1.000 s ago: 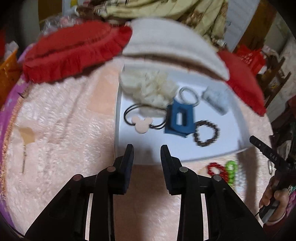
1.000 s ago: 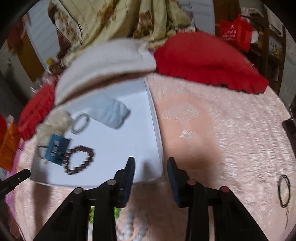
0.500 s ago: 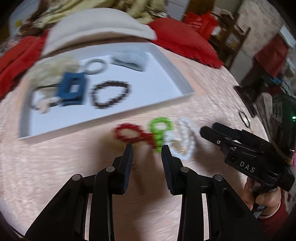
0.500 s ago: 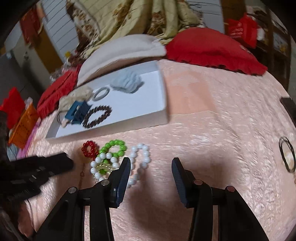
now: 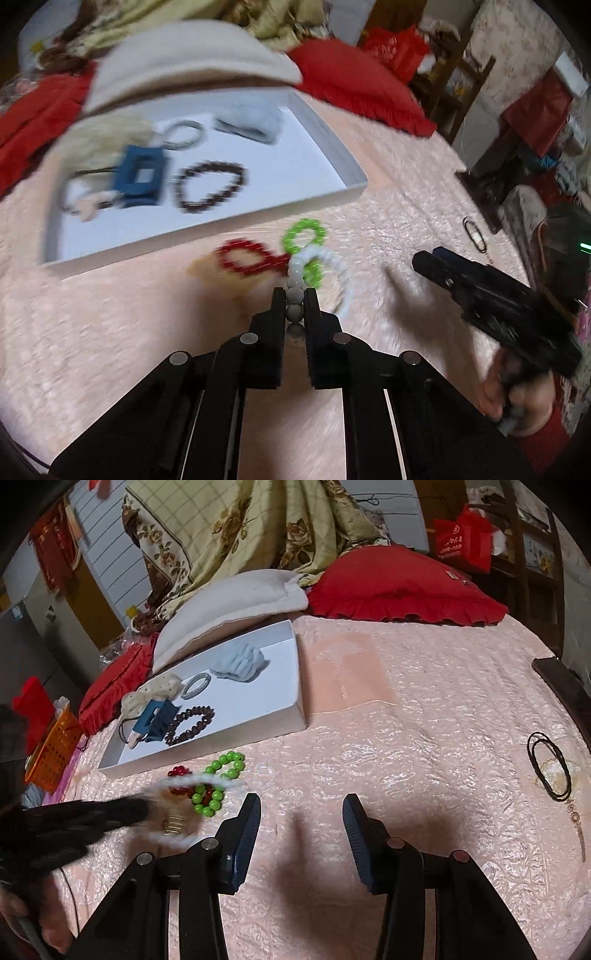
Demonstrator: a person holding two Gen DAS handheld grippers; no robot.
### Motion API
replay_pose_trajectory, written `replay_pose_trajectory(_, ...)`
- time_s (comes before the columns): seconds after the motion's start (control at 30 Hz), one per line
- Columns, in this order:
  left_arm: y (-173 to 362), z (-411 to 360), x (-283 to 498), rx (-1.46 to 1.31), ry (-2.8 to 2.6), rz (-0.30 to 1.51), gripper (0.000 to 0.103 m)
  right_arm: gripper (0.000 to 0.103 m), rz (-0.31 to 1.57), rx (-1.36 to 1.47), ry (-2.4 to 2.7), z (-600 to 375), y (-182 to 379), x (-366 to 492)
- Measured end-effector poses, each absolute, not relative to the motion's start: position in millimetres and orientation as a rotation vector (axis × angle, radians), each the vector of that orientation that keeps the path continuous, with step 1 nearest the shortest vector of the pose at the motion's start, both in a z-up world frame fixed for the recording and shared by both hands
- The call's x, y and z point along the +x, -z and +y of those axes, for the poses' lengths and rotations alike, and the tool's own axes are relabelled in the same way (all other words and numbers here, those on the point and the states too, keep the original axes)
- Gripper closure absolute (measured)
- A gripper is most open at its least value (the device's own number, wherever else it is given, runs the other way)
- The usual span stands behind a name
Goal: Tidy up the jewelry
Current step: 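Lift the white bead bracelet with the left gripper while the right grasps the red bead bracelet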
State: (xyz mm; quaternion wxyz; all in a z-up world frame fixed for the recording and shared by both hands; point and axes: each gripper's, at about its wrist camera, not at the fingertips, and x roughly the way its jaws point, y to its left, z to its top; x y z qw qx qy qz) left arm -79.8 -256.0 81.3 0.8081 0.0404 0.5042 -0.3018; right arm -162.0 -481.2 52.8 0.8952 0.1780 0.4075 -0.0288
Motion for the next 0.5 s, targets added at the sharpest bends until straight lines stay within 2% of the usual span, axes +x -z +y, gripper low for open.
replay_pose_trajectory(0.1, -87.4, -212.1, -84.2, 0.045, 0.602, 1.057, 0.095, 0.058, 0.854, 0.37, 0.029, -471.8, -51.1, -158.2)
replay_pose_trajectory(0.23, -59.8, -163.7, -78.1, 0.008, 0.486, 1.11, 0.095, 0.058, 0.895, 0.351, -0.021, -449.4, -44.0, -142.0)
replay_pose_trajectory(0.5, -46.9, -110.7, -80.2, -0.127, 0.406, 1.096, 0.09, 0.058, 0.934, 0.299, -0.066, -411.4, -38.2, -108.3)
